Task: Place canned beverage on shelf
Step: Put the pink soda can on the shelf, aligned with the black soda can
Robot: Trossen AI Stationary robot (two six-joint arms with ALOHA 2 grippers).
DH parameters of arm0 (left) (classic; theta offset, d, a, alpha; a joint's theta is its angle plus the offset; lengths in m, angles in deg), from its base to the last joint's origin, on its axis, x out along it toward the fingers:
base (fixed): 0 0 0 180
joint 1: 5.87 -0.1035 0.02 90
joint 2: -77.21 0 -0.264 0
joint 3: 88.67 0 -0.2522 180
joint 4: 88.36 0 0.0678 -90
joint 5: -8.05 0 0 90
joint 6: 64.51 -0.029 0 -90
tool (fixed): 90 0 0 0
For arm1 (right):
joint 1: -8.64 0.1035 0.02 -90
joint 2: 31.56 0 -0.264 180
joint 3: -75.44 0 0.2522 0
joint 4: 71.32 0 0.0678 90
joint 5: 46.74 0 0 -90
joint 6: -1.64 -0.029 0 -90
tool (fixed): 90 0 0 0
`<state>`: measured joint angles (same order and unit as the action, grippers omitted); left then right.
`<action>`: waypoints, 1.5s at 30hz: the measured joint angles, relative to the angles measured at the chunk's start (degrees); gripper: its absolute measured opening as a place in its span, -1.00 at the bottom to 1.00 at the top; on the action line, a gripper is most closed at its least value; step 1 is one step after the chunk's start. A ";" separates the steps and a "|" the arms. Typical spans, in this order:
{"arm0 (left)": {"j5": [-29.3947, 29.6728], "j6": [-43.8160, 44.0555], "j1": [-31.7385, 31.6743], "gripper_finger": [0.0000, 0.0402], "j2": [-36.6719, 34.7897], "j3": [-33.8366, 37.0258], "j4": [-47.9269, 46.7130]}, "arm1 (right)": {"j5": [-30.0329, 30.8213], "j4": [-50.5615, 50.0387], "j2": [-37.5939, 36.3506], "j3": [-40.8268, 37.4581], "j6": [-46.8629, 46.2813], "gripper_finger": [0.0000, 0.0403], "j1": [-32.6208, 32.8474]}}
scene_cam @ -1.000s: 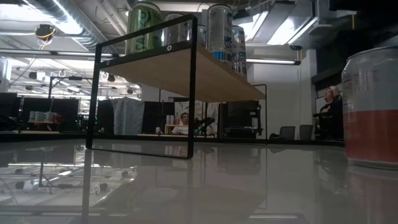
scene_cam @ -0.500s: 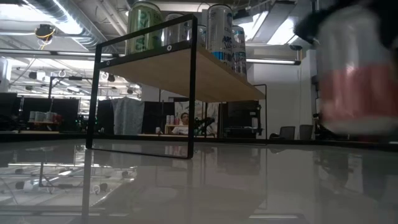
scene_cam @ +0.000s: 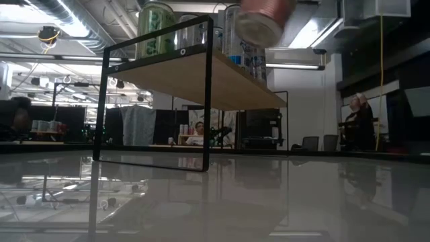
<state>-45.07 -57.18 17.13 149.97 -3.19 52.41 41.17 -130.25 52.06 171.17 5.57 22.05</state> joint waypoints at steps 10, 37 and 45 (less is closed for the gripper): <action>-5.22 -3.06 -3.41 0.99 -9.80 6.45 -3.00 | 0.15 -0.23 1.02 6.69 3.93 0.42 -6.13; -14.29 -4.41 -11.78 0.99 -47.51 55.99 31.48 | -0.09 -21.76 24.46 35.90 23.17 0.43 -7.91; -17.11 -2.90 -13.22 0.99 -48.56 62.39 41.10 | -0.10 -21.86 24.46 35.54 23.54 0.43 -7.89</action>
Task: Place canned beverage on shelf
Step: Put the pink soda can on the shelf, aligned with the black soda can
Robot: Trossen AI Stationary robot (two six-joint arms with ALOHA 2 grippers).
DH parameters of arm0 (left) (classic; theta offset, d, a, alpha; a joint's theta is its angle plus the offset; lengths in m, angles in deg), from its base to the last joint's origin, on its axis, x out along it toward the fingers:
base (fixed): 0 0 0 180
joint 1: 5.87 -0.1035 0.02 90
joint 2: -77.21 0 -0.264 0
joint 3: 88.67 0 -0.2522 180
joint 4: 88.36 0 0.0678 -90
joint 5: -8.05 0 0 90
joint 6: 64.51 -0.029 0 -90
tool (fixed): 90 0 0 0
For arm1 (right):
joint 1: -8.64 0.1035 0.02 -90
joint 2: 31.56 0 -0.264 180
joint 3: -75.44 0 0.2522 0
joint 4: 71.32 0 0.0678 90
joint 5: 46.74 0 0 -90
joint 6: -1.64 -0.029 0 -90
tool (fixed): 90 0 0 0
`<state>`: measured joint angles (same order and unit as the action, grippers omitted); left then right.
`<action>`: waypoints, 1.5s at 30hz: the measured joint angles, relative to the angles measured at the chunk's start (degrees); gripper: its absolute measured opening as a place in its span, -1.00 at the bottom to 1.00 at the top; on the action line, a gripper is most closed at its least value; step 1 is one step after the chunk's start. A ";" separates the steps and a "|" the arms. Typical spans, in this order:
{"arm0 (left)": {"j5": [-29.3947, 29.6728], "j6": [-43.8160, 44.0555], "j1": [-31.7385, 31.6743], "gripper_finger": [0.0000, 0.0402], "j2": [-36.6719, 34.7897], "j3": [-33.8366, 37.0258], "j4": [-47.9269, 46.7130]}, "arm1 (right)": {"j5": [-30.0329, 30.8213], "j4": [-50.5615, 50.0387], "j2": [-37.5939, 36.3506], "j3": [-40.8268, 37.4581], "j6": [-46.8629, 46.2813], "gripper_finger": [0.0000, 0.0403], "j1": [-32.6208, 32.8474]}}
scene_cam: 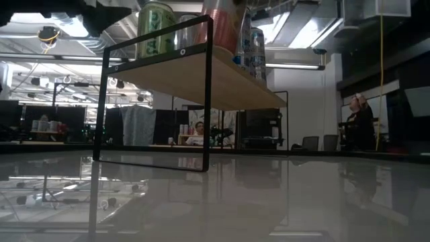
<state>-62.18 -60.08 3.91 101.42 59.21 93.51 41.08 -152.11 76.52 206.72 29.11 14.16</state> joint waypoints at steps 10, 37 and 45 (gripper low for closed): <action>0.03 -3.39 -0.04 0.99 0.02 0.01 0.44 | -0.01 -0.04 1.78 -0.04 0.05 0.43 0.09; -2.54 -3.50 -2.16 0.99 0.04 0.01 0.32 | 0.01 1.42 2.08 -0.09 0.00 0.59 0.07; -2.51 -3.50 -2.16 0.99 0.04 0.01 0.32 | 0.03 1.40 2.14 -0.13 -0.04 0.71 0.07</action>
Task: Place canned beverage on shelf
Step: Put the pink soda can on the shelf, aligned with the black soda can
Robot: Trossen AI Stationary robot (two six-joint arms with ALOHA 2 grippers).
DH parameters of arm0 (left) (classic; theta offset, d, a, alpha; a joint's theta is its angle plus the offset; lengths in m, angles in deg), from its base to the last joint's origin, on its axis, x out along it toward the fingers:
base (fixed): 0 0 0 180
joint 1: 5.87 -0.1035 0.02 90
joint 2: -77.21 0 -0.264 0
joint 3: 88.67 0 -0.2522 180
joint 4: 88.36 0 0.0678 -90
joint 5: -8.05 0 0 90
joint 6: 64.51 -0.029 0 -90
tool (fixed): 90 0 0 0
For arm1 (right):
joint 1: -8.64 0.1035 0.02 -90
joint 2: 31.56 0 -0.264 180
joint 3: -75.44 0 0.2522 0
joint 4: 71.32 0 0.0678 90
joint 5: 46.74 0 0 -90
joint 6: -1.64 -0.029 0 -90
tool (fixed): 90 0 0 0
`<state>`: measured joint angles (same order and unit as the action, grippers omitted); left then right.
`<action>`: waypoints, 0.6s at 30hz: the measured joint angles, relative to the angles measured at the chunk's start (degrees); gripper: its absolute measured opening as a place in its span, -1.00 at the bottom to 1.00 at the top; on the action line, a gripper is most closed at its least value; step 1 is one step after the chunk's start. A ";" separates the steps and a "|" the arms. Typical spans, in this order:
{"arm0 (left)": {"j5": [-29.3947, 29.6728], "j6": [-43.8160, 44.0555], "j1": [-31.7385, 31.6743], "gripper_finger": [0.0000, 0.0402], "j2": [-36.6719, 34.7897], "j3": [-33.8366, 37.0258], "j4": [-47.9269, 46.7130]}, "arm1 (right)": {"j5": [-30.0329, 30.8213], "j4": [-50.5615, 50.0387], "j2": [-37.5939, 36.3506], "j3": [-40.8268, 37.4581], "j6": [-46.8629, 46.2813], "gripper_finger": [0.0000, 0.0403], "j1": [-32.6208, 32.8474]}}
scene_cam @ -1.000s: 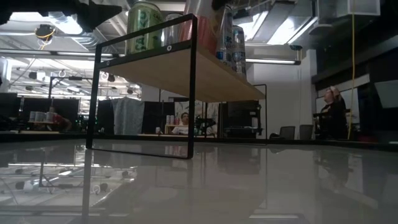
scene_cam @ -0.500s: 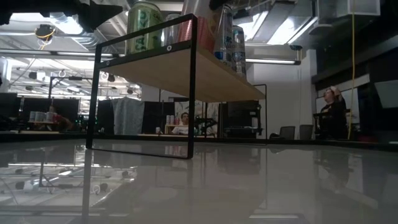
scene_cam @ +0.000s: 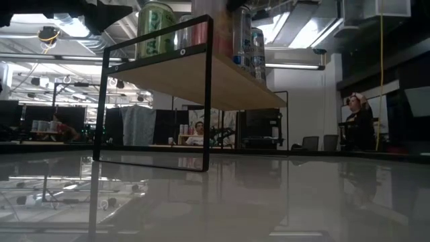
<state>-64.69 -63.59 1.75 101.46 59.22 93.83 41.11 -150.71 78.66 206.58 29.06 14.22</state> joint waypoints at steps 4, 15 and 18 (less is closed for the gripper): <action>0.00 -0.02 0.00 0.99 0.00 0.00 -0.02 | 0.02 0.43 0.00 0.00 0.04 0.70 0.00; 0.00 -0.02 0.00 0.99 0.00 -0.02 -0.02 | 3.30 2.80 0.00 0.00 0.07 0.70 0.07; 0.00 -0.02 0.00 0.99 0.00 -0.02 -0.04 | 5.56 2.82 0.00 0.00 0.07 0.70 0.02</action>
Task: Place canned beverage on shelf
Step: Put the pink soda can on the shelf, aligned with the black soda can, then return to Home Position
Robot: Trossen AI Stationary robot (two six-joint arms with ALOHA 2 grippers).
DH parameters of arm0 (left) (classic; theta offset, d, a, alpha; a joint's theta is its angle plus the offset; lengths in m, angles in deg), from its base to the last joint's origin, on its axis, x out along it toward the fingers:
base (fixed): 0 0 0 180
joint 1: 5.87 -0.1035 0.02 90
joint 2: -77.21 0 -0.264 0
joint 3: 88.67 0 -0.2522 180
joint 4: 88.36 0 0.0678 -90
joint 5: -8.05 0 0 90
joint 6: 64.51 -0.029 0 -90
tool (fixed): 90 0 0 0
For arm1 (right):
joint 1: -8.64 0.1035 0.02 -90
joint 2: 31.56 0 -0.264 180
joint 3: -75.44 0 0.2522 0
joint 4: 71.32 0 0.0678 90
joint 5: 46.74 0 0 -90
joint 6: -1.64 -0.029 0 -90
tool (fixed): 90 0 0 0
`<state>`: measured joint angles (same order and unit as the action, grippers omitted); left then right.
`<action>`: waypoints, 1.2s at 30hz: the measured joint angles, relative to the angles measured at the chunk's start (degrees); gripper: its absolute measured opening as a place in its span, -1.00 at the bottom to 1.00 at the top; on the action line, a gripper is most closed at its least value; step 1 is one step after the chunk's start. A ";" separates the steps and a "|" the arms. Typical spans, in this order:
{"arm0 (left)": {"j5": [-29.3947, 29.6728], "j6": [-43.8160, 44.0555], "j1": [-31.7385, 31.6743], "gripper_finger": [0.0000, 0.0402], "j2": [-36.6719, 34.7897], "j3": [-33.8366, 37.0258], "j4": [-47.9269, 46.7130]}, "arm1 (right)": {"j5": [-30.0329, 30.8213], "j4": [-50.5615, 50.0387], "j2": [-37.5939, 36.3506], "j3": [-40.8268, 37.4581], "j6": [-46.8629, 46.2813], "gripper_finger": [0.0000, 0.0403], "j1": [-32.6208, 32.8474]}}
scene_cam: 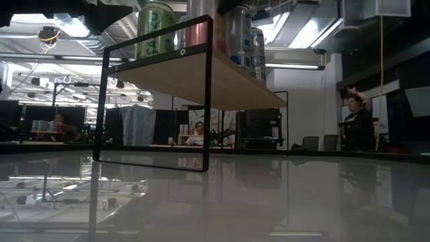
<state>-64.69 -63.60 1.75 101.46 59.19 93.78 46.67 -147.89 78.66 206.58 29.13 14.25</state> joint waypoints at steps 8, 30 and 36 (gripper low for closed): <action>0.00 -0.02 0.00 0.99 0.00 0.00 -0.53 | 0.71 -0.25 0.00 0.34 0.02 0.70 0.00; -5.59 -2.10 -8.61 0.99 -0.01 1.66 -0.37 | 0.43 -9.47 -5.82 16.20 -1.81 0.70 0.04; -9.85 2.57 -14.33 0.99 -1.17 6.63 1.45 | 2.13 -14.24 -12.58 16.26 -8.04 0.70 0.04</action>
<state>-74.54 -61.03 -12.58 100.29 65.82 95.23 48.80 -162.13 66.07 222.85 21.08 14.29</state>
